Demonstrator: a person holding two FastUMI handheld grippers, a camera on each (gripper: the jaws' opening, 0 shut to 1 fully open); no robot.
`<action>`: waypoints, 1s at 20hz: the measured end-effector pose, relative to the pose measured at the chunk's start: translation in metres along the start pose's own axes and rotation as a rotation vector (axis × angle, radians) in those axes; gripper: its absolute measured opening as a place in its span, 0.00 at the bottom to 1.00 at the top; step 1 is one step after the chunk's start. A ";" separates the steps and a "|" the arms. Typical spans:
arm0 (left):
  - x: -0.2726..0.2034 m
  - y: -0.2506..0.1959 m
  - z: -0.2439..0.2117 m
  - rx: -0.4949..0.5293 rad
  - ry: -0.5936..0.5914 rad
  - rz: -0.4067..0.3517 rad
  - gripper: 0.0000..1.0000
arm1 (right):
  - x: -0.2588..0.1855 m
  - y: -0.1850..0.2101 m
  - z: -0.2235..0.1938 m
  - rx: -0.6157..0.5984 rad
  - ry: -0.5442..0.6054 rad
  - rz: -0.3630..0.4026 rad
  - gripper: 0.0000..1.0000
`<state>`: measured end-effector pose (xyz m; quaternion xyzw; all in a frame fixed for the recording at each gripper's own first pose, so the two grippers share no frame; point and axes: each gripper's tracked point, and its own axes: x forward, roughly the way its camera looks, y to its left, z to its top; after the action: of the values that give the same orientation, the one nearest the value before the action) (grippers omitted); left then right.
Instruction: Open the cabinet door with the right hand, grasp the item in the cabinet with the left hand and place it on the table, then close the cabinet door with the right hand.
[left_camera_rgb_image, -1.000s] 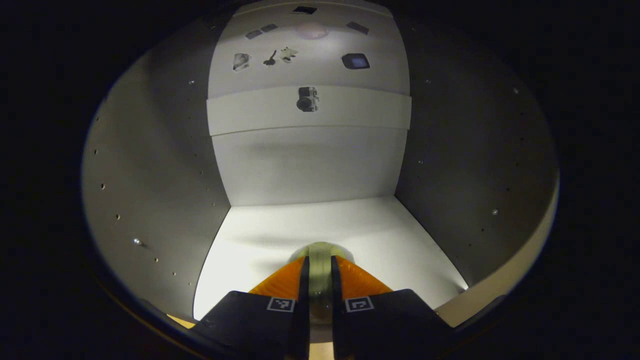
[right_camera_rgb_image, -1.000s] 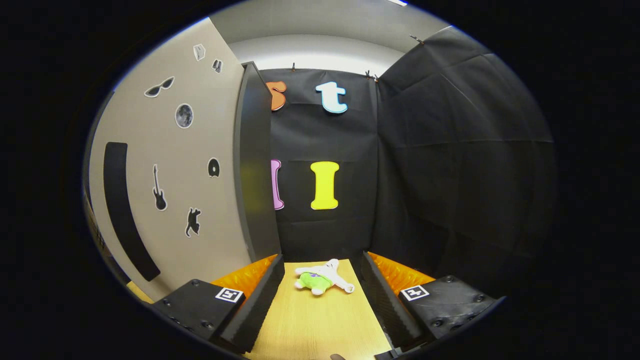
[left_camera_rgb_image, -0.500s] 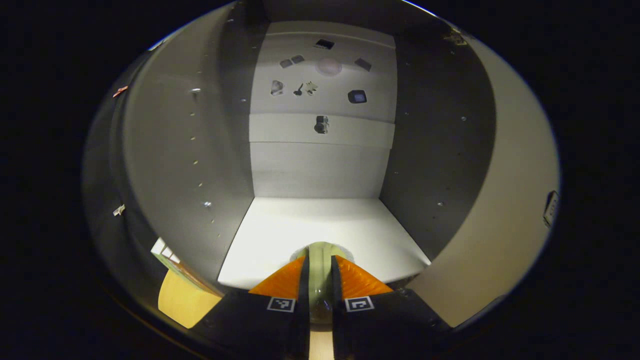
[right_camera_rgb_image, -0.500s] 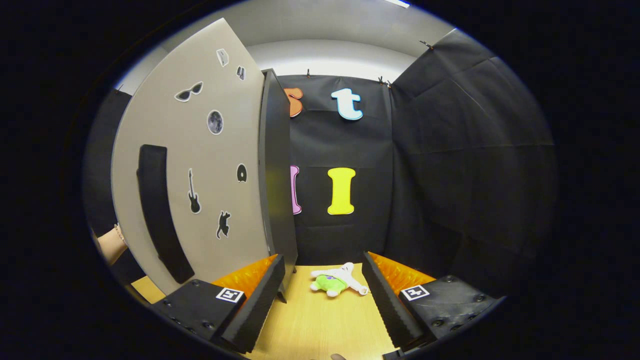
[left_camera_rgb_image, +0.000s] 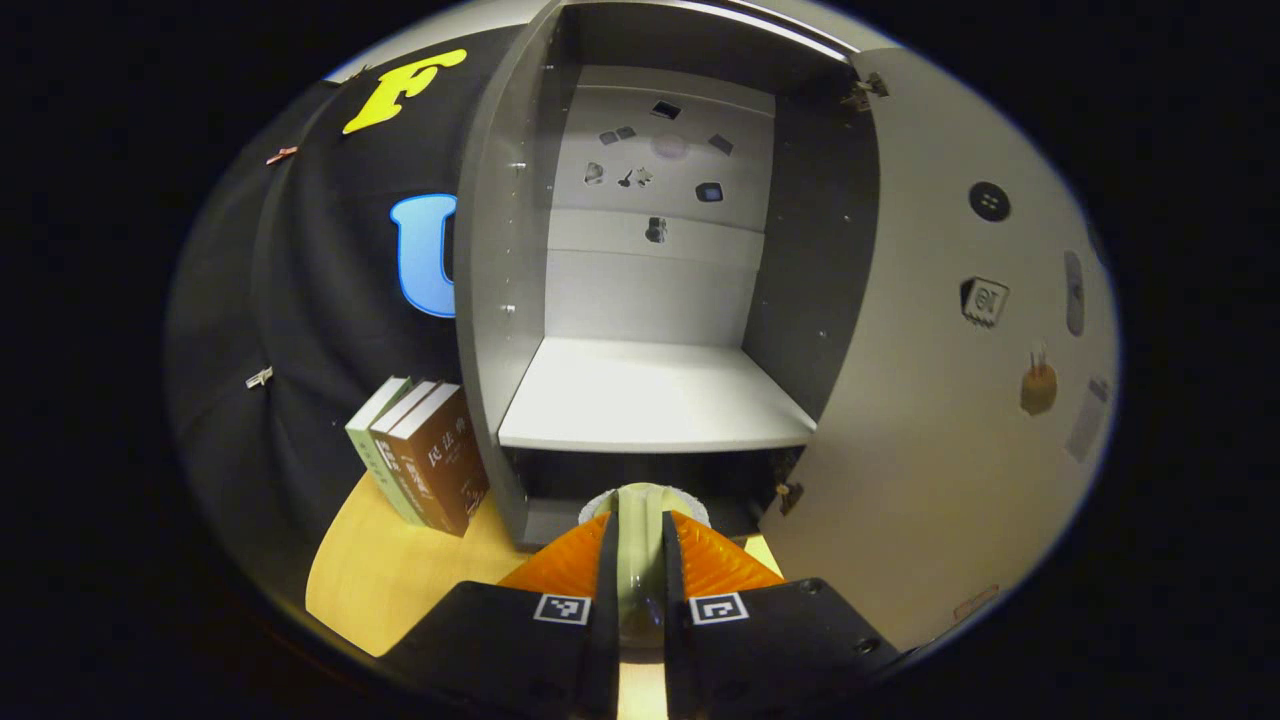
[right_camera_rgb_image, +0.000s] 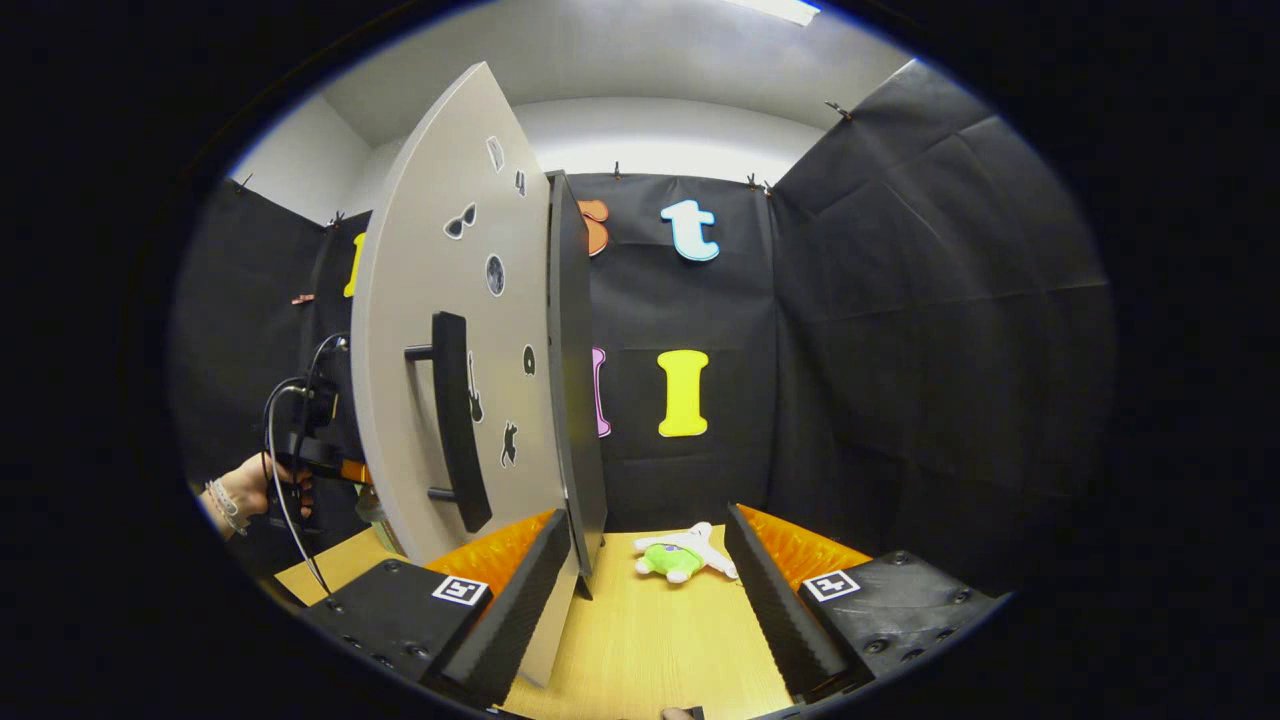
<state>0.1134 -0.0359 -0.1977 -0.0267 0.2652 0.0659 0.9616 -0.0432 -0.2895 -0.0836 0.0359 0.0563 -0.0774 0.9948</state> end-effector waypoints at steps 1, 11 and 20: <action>-0.006 -0.002 -0.011 0.004 0.001 -0.003 0.22 | -0.009 0.002 0.003 0.027 -0.010 0.002 0.98; -0.006 -0.033 -0.147 0.004 0.120 -0.029 0.22 | -0.037 0.014 0.017 0.044 -0.060 0.011 0.98; 0.023 -0.051 -0.261 -0.080 0.209 -0.021 0.22 | -0.010 0.010 -0.008 0.056 0.023 0.108 0.98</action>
<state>0.0082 -0.1064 -0.4322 -0.0747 0.3611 0.0631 0.9274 -0.0526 -0.2775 -0.0897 0.0676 0.0637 -0.0247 0.9954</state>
